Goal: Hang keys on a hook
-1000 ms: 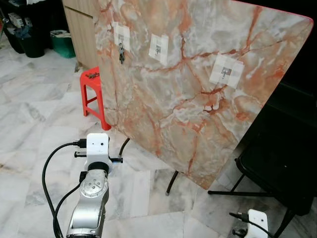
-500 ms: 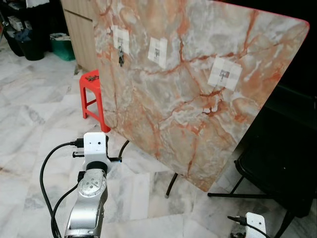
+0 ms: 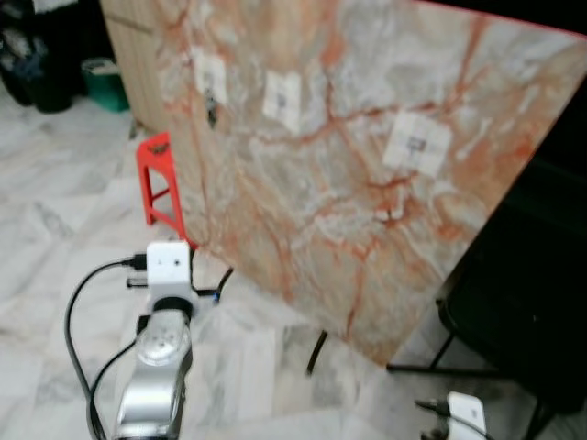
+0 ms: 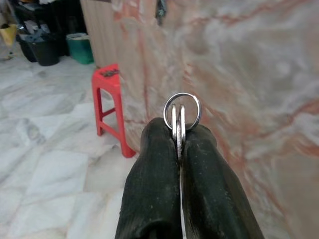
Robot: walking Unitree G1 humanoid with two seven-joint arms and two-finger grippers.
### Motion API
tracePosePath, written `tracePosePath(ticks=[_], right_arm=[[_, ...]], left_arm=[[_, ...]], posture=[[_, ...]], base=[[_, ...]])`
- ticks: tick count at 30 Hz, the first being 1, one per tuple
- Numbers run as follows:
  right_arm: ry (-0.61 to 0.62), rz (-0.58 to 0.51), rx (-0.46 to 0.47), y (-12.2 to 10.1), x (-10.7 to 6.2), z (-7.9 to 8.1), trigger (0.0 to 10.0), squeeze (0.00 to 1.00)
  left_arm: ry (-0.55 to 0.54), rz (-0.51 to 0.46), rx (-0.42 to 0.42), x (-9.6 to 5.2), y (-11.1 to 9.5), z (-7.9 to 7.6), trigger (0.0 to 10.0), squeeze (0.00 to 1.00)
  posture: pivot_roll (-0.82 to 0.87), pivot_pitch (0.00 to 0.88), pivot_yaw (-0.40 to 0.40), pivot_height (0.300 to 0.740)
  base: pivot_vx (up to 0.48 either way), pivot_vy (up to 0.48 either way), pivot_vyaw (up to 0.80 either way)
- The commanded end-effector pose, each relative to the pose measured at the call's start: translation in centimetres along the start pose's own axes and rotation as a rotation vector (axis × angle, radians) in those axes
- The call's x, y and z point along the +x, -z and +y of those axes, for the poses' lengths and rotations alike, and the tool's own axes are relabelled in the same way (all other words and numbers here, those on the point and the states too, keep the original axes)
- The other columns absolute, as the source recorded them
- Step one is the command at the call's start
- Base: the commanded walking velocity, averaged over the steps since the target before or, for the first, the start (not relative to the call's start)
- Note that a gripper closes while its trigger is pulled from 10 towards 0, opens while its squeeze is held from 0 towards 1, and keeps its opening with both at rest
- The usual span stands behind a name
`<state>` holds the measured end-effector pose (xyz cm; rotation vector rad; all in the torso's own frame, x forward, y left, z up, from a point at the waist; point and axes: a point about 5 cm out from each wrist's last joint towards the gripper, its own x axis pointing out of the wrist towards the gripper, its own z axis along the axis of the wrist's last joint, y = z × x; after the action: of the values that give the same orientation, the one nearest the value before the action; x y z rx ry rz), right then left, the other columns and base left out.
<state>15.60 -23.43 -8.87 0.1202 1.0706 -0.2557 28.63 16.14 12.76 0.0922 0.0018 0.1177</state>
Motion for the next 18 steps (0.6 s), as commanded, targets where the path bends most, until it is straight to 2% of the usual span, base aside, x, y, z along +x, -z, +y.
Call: tracePosePath(ticks=[1, 10, 12, 18], right_arm=[[-0.018, -0.028, 0.002, -0.8, 0.11, 0.76, 10.0, 0.0], [-0.028, -0.035, 0.009, -1.07, 0.14, 1.01, 10.0, 0.0], [-0.029, -0.037, 0.008, -1.12, 0.14, 1.05, 10.0, 0.0], [-0.031, -0.038, 0.021, -1.24, 0.16, 1.16, 10.0, 0.0]], left_arm=[[-0.018, 0.002, 0.005, 0.11, -0.19, 0.87, 10.0, 0.0], [-0.029, -0.004, 0.005, 0.22, -0.43, 1.16, 10.0, 0.0], [-0.034, -0.005, 0.003, 0.21, -0.44, 1.22, 10.0, 0.0], [-0.038, -0.007, 0.005, 0.25, -0.55, 1.39, 10.0, 0.0]], posture=[[0.11, 0.0, -0.103, 0.74], [0.11, 0.0, -0.105, 0.74], [0.11, 0.0, -0.104, 0.74], [0.11, 0.0, -0.108, 0.74]], base=[[0.304, 0.0, 0.0], [0.31, 0.0, 0.0], [0.315, 0.0, 0.5], [0.312, 0.0, -0.1]])
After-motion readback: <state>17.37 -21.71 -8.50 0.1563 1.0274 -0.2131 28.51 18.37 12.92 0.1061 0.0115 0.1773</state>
